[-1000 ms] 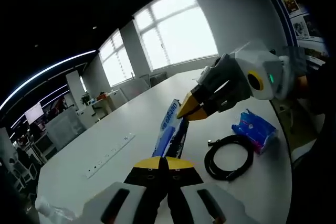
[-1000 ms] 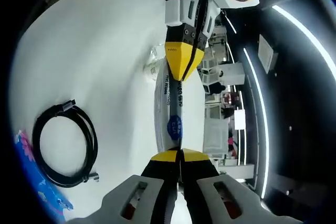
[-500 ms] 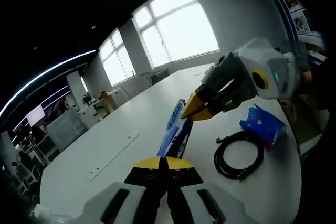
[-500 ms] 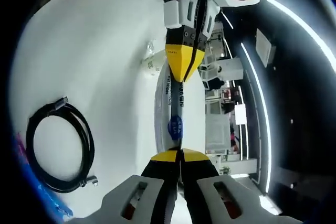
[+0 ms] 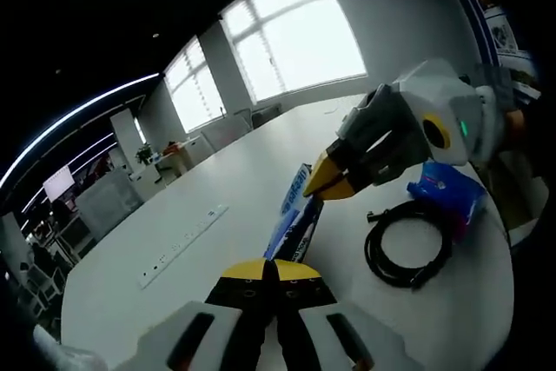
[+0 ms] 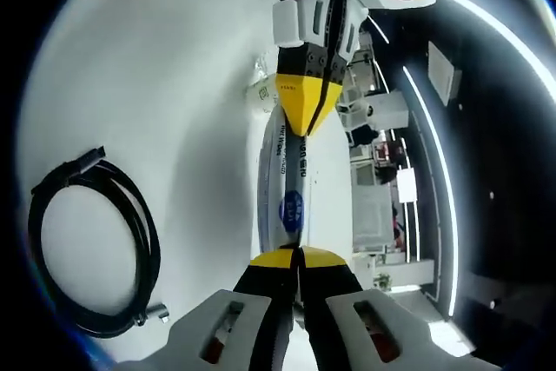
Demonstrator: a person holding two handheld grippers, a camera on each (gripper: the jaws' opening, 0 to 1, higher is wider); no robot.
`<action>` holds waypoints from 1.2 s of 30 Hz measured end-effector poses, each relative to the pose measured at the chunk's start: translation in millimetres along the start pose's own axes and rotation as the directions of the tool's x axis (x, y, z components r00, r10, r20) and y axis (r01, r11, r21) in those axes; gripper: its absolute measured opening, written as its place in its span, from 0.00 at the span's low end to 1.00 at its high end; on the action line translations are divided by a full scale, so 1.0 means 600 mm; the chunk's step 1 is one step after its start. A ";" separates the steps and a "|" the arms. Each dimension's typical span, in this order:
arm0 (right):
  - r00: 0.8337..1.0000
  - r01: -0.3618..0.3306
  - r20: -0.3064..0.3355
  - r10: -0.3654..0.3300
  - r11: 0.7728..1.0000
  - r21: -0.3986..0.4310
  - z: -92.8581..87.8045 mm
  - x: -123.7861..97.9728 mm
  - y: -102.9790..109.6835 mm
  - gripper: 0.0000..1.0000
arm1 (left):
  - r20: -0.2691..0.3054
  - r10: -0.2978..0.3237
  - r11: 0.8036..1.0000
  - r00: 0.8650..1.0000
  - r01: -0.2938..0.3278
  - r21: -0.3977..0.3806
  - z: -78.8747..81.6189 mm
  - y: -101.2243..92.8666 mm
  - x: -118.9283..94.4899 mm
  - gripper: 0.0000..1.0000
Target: Arrange the tabletop items into an orderly group along one side of the table until the central work area is clear of visible clutter.
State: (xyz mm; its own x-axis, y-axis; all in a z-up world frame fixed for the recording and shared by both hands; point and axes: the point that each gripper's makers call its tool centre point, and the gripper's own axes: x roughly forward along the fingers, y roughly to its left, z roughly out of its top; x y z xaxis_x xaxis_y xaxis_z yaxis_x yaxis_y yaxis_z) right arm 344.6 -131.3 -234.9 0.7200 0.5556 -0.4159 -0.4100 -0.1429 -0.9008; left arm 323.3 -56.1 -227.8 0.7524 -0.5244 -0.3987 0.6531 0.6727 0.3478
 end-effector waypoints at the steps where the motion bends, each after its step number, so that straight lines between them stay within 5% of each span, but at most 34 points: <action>1: 1.000 -0.004 0.002 0.004 1.000 0.006 -0.001 0.002 0.004 0.00 | -0.002 -0.005 1.000 1.000 0.005 -0.006 -0.004 -0.002 0.002 0.00; 26: 0.977 -0.201 0.102 0.186 0.967 0.156 0.019 0.006 0.122 0.00 | -0.079 -0.081 0.995 0.994 0.076 -0.065 -0.100 -0.076 0.012 0.00; 36: 0.966 -0.250 0.112 0.232 0.951 0.181 0.025 0.017 0.151 0.00 | -0.111 -0.093 0.993 0.989 0.084 -0.081 -0.123 -0.081 0.020 0.00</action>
State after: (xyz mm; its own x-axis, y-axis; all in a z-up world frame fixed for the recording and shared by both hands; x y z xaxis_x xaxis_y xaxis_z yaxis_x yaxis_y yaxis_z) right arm 306.5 -126.6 -318.8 0.5377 0.5952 -0.5971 -0.6714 -0.1260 -0.7303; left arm 294.3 -56.4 -312.2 0.6744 -0.5231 -0.5211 0.7048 0.6665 0.2432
